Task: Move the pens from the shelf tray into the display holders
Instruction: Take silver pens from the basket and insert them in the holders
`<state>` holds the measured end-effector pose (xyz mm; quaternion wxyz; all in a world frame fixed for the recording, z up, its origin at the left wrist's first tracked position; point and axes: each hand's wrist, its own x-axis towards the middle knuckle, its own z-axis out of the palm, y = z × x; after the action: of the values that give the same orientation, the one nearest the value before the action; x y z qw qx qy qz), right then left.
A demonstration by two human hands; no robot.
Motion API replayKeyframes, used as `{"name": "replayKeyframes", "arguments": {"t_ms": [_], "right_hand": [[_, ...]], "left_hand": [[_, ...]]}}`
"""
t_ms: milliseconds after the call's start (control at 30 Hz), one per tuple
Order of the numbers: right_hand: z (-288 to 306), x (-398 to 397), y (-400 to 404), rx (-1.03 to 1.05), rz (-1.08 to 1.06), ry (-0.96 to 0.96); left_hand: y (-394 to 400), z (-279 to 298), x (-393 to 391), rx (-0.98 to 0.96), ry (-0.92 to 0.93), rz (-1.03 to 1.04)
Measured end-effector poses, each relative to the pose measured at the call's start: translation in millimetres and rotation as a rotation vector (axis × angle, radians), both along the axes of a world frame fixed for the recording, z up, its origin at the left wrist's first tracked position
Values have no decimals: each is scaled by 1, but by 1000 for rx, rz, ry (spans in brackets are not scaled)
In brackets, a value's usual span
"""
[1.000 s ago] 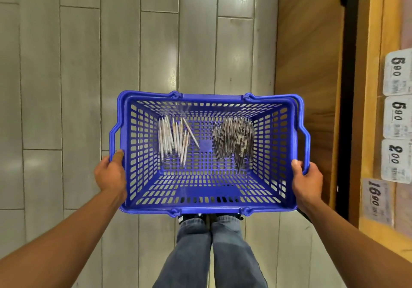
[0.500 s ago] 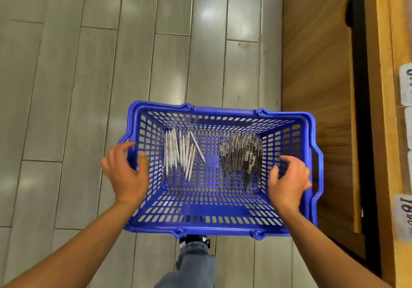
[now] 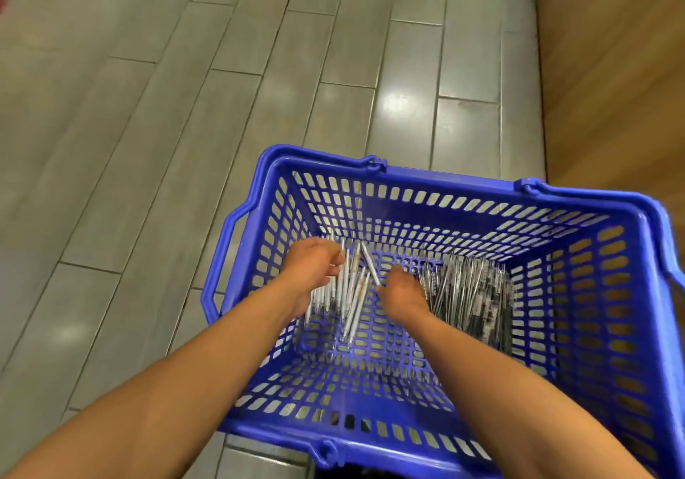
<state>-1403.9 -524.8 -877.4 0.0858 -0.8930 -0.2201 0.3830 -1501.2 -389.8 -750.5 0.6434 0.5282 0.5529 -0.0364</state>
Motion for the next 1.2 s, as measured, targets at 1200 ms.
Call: {"name": "replayKeyframes", "arguments": {"t_ms": [1200], "right_hand": [[-2, -27, 20, -51, -220, 245]], "left_hand": [[-11, -52, -2, 11, 131, 97]]}}
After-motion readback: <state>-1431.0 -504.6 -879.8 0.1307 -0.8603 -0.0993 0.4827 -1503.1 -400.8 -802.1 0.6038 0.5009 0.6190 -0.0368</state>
